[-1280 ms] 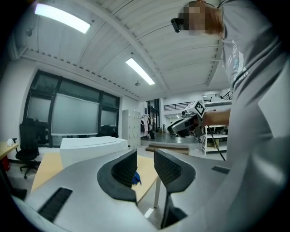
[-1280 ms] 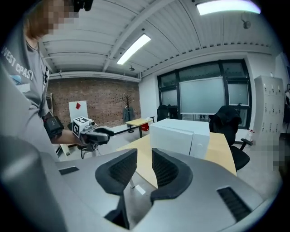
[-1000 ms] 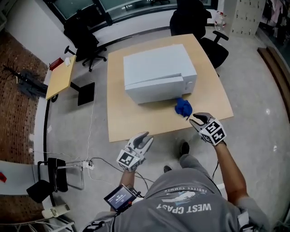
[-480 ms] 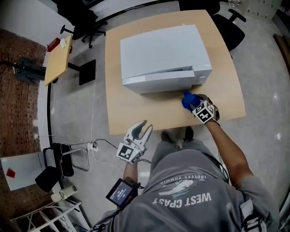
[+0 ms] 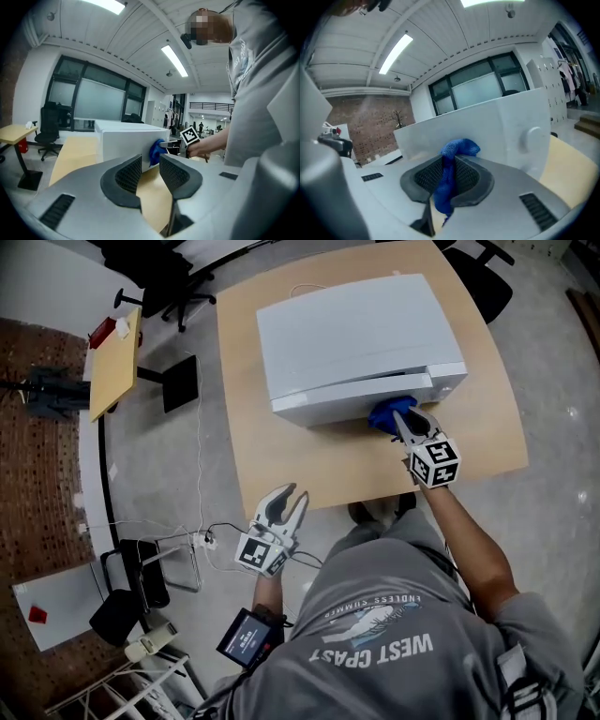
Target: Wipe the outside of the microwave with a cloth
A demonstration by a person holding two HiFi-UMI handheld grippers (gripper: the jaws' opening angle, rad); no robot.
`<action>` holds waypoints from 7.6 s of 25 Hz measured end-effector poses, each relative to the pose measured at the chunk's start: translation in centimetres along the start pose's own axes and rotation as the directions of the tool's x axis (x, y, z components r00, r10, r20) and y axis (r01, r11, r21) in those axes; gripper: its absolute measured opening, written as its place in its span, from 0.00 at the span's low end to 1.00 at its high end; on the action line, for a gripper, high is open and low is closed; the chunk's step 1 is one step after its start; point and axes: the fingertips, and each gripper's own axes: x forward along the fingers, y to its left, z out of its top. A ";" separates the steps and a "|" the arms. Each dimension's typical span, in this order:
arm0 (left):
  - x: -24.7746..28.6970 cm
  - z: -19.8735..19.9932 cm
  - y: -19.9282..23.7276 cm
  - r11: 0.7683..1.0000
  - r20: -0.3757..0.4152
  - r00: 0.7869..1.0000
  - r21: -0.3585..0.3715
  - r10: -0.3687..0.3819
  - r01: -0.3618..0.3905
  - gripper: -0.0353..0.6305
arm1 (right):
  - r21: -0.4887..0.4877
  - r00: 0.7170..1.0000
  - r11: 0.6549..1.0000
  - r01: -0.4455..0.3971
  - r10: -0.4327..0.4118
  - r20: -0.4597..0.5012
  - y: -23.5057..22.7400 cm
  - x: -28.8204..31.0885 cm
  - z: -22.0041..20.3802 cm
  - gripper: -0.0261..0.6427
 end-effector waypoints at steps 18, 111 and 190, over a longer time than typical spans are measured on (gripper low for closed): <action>-0.3 -1.1 2.7 0.995 -0.051 0.994 0.027 -0.092 0.094 0.25 | 0.102 0.989 0.992 -0.068 0.054 0.137 5.2 2.6 3.0 0.13; 20.5 -7.4 -3.1 0.957 -0.397 0.903 -0.156 0.165 -0.243 0.25 | 0.697 0.963 0.672 -0.249 0.250 0.103 -31.6 11.1 1.9 0.12; 6.1 -11.8 11.6 0.953 -0.222 0.962 -0.220 0.160 -0.210 0.25 | -0.581 0.816 0.594 -0.556 0.259 -0.516 7.7 27.0 14.6 0.12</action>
